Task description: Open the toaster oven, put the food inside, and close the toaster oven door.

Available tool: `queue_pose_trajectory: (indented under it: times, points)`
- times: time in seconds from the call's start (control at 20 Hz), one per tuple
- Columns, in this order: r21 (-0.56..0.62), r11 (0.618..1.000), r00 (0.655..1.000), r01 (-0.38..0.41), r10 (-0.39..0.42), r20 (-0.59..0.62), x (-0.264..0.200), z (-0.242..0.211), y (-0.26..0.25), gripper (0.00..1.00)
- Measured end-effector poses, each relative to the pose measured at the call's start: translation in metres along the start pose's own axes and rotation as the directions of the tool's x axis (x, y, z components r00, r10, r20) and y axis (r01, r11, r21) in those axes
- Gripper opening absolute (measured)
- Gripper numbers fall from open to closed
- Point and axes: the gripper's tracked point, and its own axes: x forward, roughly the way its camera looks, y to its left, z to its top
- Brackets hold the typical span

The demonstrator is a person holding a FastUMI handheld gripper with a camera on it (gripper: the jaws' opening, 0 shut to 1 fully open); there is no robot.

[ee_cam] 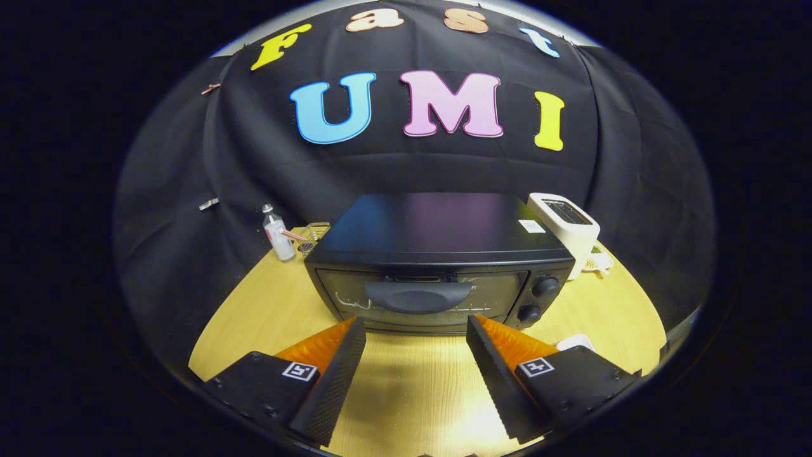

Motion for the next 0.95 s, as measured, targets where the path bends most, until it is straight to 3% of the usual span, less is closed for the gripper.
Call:
queue_pose_trajectory:
  times: [0.2, 0.6, 0.8, 0.95]
  points:
    - [0.026, 0.998, 0.996, -0.05, 0.048, 0.069, -0.03, 0.024, -0.005, 0.99]
    - [-0.007, 0.999, 0.974, 0.035, -0.033, 0.224, -0.089, 0.097, -0.071, 0.98]
    - [0.039, 0.998, 0.951, 0.056, -0.066, 0.301, -0.116, 0.132, -0.086, 0.98]
    - [0.029, 0.992, 0.93, 0.123, -0.126, 0.345, -0.125, 0.147, -0.109, 0.98]
